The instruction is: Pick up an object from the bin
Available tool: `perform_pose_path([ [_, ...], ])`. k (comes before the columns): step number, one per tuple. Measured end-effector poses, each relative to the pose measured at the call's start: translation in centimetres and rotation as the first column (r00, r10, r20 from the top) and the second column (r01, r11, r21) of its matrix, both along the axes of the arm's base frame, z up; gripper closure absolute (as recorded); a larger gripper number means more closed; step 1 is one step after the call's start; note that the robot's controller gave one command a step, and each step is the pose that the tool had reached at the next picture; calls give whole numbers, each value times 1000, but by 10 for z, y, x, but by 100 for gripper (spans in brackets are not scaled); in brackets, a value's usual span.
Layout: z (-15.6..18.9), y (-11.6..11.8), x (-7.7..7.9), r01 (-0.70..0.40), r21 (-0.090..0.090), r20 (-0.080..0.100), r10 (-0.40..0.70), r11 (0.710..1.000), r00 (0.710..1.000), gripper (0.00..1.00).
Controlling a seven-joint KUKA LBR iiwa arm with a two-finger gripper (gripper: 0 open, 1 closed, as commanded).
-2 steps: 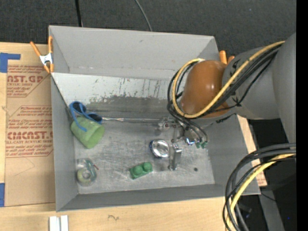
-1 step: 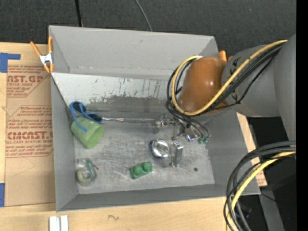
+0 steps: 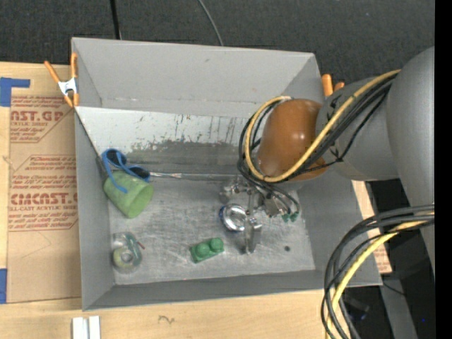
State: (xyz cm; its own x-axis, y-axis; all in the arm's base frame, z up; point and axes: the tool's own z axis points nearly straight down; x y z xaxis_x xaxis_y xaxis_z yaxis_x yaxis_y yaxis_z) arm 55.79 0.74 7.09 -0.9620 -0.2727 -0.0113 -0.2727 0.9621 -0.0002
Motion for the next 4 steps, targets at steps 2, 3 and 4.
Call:
perform_pose_path([
  [2,0,-11,10,-94,-2,-4,94,996,996,100],
  [3,87,-9,13,-94,-3,0,94,996,996,100],
  [4,92,-9,13,-93,-3,-7,93,996,996,100],
])
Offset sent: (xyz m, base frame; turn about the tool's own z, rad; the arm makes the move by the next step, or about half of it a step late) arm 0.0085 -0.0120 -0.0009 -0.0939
